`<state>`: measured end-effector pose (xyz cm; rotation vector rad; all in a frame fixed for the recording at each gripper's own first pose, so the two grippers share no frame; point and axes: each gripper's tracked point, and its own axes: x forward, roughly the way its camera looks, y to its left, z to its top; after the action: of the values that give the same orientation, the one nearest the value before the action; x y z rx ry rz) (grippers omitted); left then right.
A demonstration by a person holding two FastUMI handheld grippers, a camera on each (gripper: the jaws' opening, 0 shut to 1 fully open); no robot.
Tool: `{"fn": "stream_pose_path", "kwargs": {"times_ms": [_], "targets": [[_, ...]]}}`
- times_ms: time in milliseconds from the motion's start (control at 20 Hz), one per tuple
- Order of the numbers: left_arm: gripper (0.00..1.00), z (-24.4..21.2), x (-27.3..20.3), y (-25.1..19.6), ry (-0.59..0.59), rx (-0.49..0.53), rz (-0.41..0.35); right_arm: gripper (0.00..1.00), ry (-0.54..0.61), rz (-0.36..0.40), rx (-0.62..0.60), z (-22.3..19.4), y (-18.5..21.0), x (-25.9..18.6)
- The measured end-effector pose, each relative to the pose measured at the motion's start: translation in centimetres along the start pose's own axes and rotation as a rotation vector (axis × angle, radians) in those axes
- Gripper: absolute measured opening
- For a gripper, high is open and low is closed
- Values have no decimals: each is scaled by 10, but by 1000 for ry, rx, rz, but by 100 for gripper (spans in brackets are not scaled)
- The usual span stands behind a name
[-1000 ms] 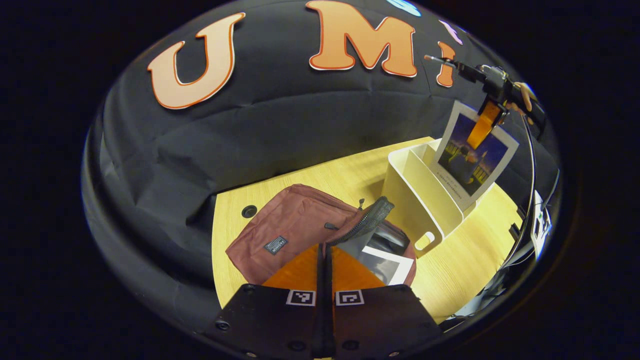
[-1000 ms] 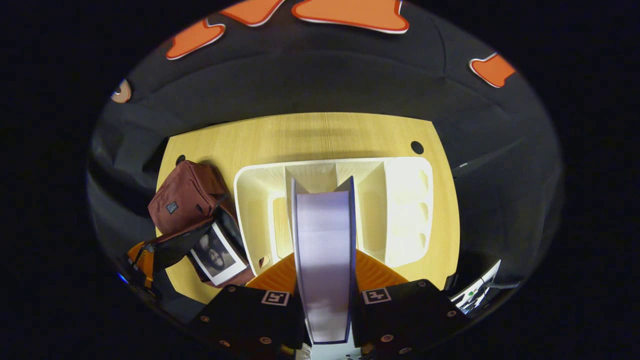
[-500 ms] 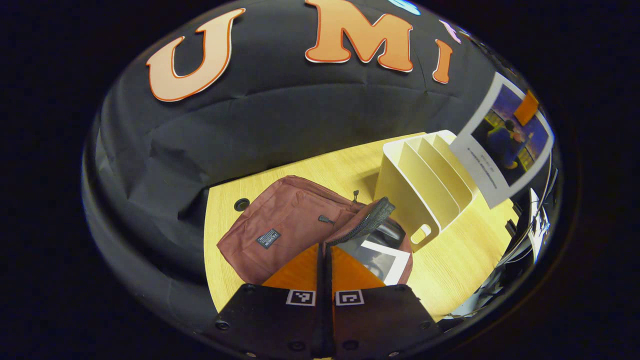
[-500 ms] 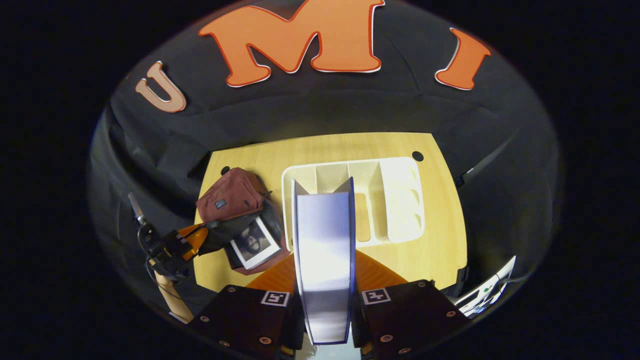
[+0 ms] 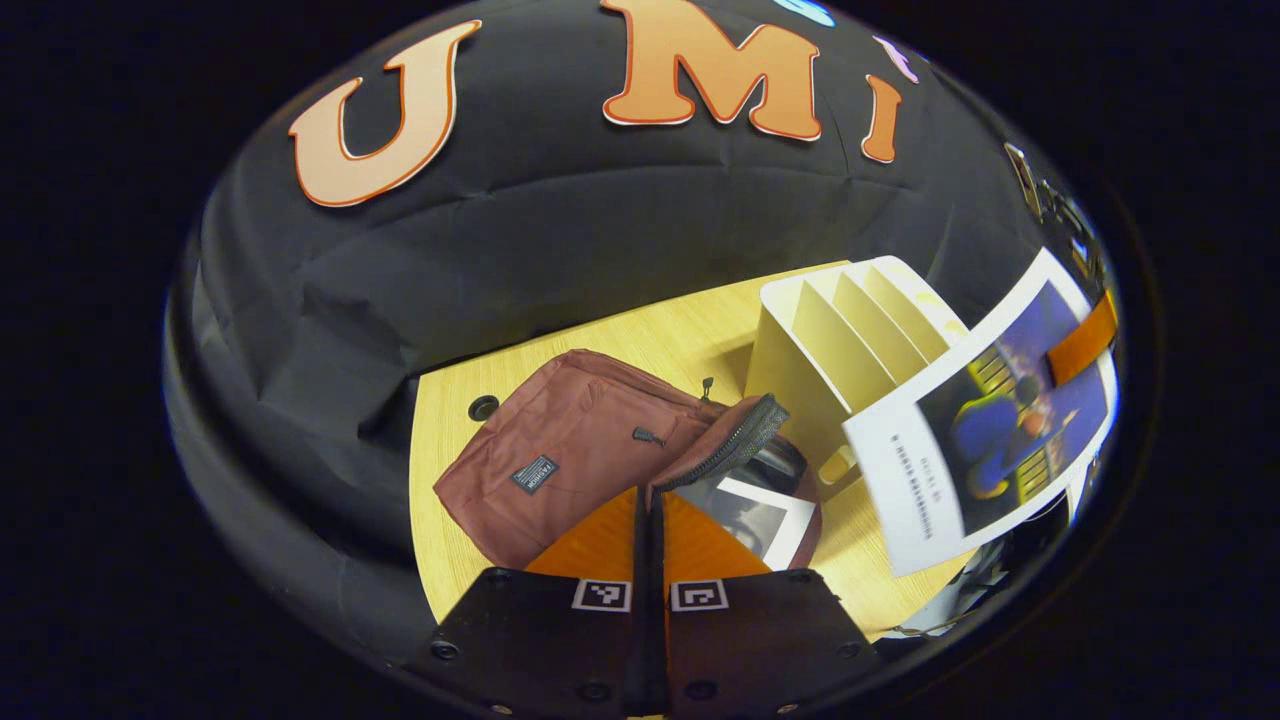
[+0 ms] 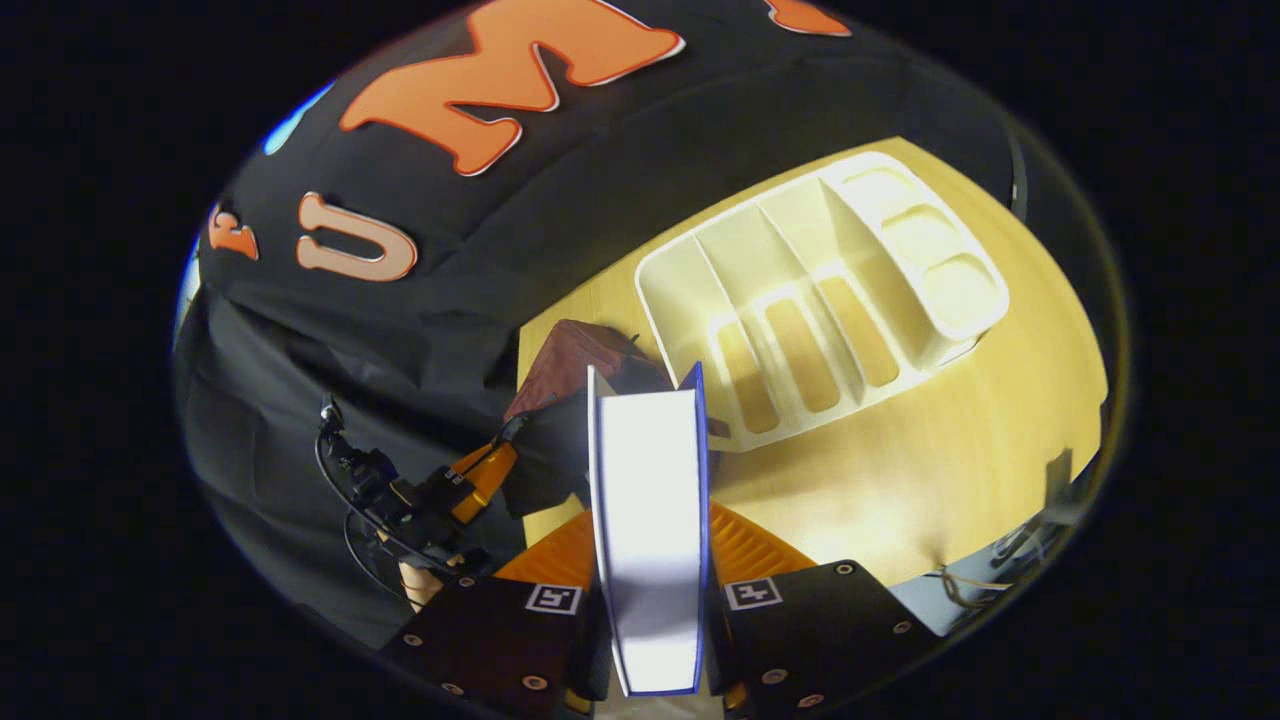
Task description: Open the schoolbag, grab two books from the bookshelf and put them into the schoolbag.
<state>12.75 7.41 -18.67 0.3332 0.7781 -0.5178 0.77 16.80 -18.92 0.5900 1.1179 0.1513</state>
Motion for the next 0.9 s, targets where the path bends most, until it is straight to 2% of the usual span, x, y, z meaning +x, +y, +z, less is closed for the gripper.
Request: {"fn": "stream_pose_path", "kwargs": {"times_ms": [350, 500, 600, 900], "targets": [[1, 6, -10, -8, -11, 4, 14, 37, -34, 156, 284, -27, 11, 94], [1, 9, -15, -15, -16, 10, 11, 37, -59, 155, 337, -40, 15, 136], [1, 13, -19, -18, -22, 21, 9, 37, -80, 185, 375, -45, 25, 152], [0, 18, -29, -26, -53, 9, -22, 37, -229, 189, 438, -32, 51, 194]]}}
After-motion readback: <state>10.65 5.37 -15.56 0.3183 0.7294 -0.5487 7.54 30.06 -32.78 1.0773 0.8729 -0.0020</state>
